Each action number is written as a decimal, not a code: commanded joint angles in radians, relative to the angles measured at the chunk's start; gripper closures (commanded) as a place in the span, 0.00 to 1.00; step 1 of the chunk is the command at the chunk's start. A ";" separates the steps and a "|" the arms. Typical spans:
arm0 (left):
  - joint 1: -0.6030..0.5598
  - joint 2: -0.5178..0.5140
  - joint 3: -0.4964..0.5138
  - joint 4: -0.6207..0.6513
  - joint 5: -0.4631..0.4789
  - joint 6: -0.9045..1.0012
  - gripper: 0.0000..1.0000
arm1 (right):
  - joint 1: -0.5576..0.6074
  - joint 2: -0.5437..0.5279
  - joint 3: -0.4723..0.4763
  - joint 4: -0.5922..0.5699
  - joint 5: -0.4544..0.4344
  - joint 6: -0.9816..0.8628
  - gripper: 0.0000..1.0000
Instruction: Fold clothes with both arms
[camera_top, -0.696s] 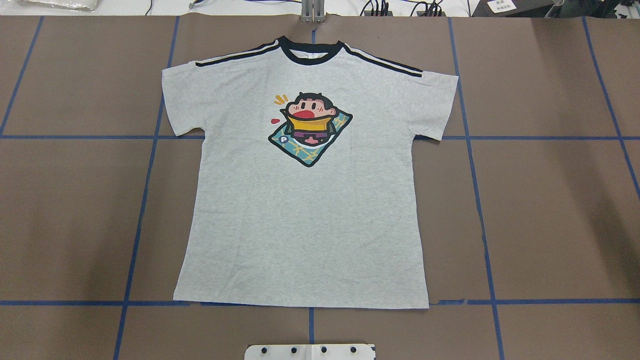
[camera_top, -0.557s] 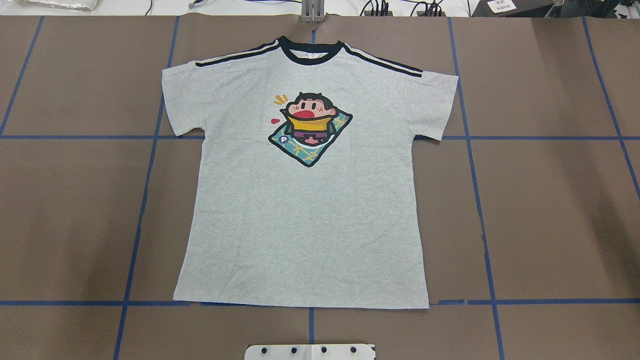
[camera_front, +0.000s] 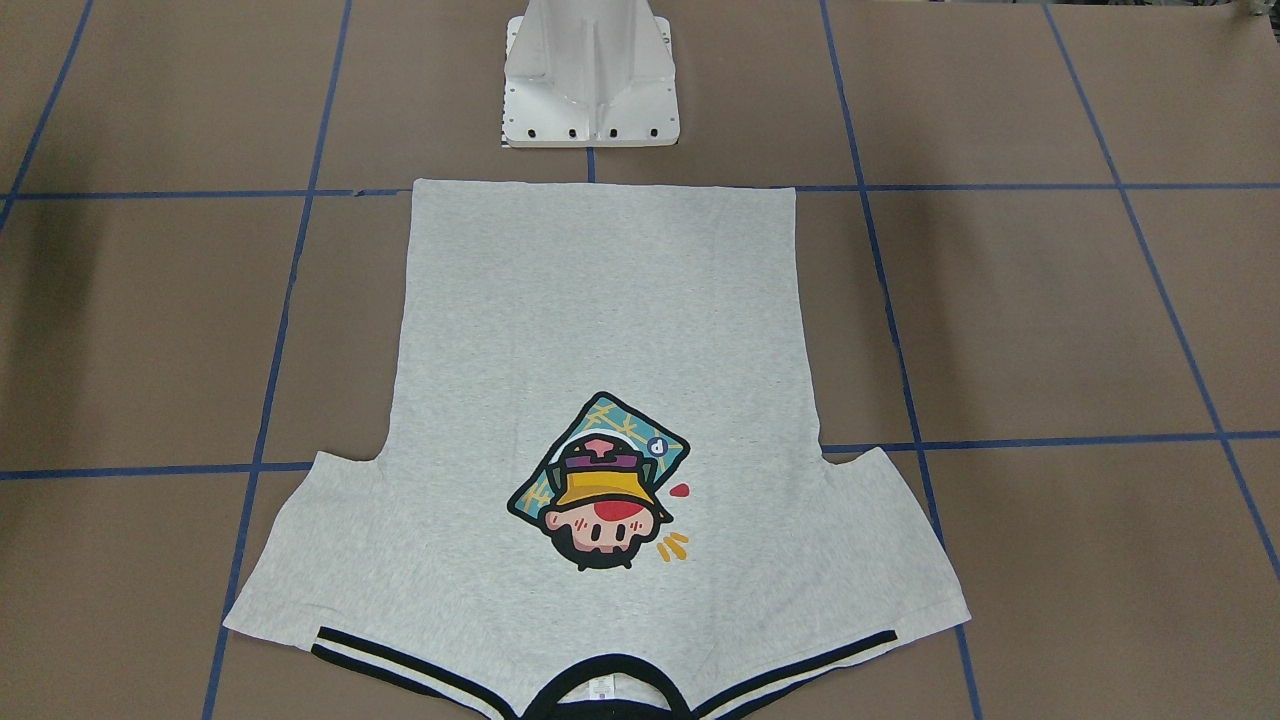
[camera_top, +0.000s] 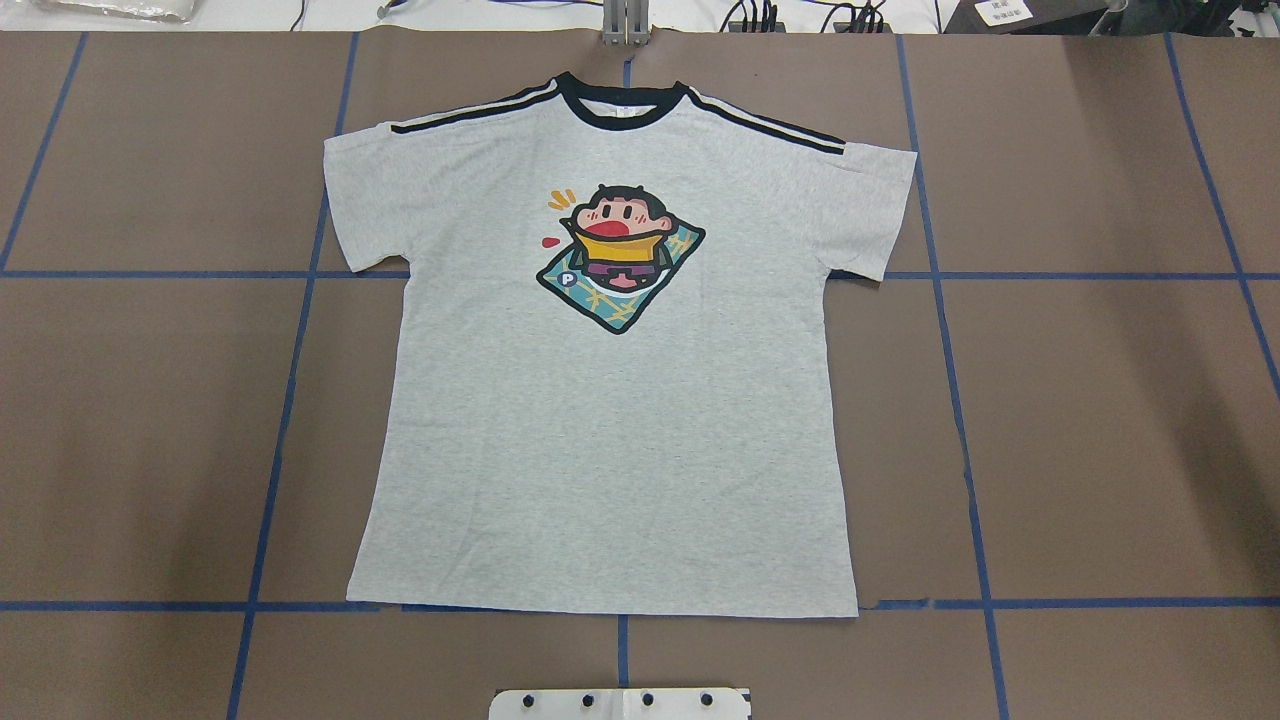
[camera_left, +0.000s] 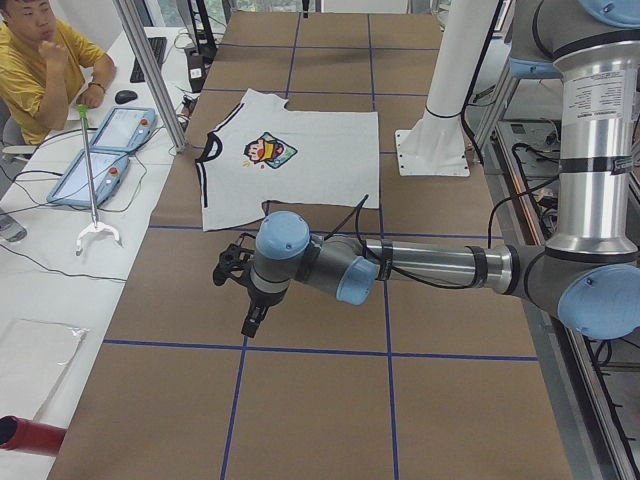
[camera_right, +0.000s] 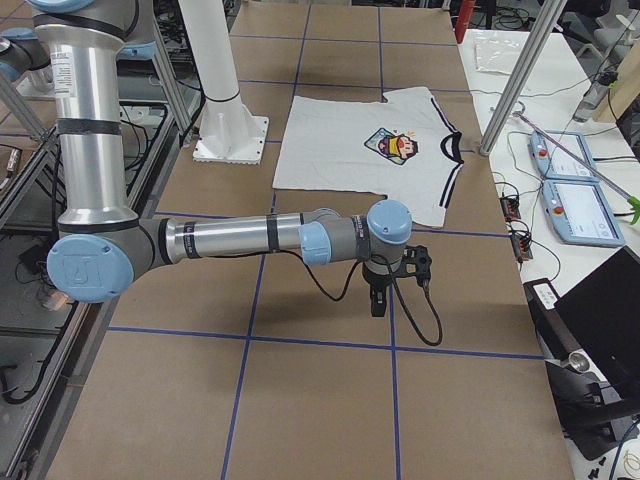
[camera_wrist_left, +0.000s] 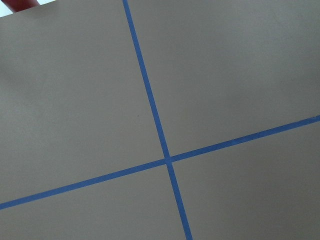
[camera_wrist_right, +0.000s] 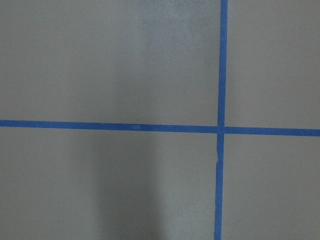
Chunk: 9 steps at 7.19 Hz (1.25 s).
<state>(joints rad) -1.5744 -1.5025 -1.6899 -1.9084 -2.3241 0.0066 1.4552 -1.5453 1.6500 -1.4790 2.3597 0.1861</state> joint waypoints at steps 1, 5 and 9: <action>-0.001 0.004 -0.004 0.000 -0.008 0.000 0.00 | -0.042 0.014 -0.030 0.080 0.001 0.027 0.00; 0.002 0.004 -0.005 -0.014 -0.008 0.001 0.00 | -0.222 0.273 -0.169 0.187 -0.013 0.394 0.00; 0.005 0.004 0.036 -0.119 -0.006 0.007 0.00 | -0.343 0.514 -0.482 0.483 -0.176 0.598 0.01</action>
<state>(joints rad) -1.5694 -1.4997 -1.6691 -1.9808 -2.3294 0.0106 1.1633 -1.0925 1.2356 -1.0367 2.2647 0.7471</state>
